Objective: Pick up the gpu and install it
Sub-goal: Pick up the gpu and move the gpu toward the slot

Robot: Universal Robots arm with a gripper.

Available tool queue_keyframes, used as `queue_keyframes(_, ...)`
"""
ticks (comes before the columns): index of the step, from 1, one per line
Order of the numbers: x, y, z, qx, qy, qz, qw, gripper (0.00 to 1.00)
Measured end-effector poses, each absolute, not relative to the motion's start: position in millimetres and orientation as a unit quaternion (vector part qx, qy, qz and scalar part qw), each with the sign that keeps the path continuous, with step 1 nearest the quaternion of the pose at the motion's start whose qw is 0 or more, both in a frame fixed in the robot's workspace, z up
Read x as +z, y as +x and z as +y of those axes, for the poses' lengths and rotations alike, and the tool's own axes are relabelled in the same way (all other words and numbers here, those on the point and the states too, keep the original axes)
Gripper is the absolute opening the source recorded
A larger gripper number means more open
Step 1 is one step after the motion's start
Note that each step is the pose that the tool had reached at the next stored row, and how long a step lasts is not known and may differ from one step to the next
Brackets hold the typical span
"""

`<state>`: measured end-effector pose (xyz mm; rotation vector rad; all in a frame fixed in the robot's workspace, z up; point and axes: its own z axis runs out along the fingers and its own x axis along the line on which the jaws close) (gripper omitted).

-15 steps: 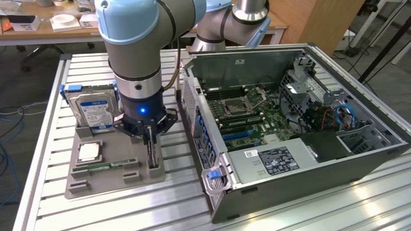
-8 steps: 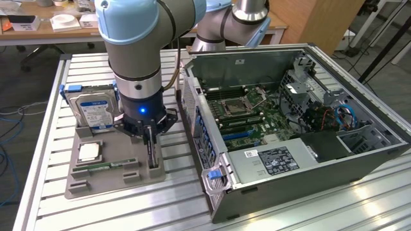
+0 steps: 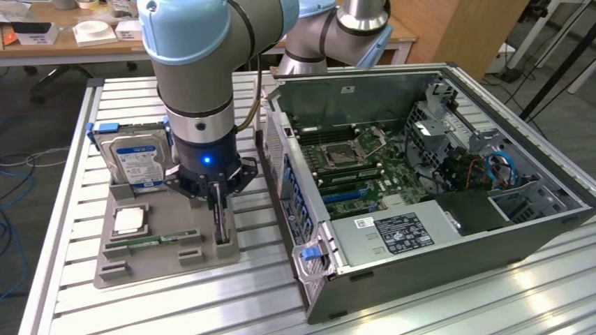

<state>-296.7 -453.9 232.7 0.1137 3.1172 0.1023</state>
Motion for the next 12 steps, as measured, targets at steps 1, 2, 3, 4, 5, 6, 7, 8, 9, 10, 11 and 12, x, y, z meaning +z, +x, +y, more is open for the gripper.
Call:
queue_keyframes(1,232.7,-296.7,-453.9,0.033,0.036,0.999,0.01,0.26)
queue_keyframes(2,232.7,-296.7,-453.9,0.033,0.036,0.999,0.01,0.26)
queue_keyframes(3,232.8,-296.7,-453.9,0.033,0.036,0.999,0.01,0.26)
queue_keyframes(4,232.7,-296.7,-453.9,0.033,0.036,0.999,0.01,0.26)
queue_keyframes(5,232.8,-296.7,-453.9,0.033,0.036,0.999,0.01,0.26)
queue_keyframes(6,232.7,-296.7,-453.9,0.033,0.036,0.999,0.01,0.26)
queue_keyframes(7,232.8,-296.7,-453.9,0.033,0.036,0.999,0.01,0.26)
queue_keyframes(8,232.7,-296.7,-453.9,0.033,0.036,0.999,0.01,0.26)
queue_keyframes(9,232.7,-296.7,-453.9,0.033,0.036,0.999,0.01,0.26)
queue_keyframes(10,232.7,-296.7,-453.9,0.033,0.036,0.999,0.01,0.26)
queue_keyframes(11,232.7,-296.7,-453.9,0.033,0.036,0.999,0.01,0.26)
queue_keyframes(12,232.7,-296.7,-453.9,0.033,0.036,0.999,0.01,0.26)
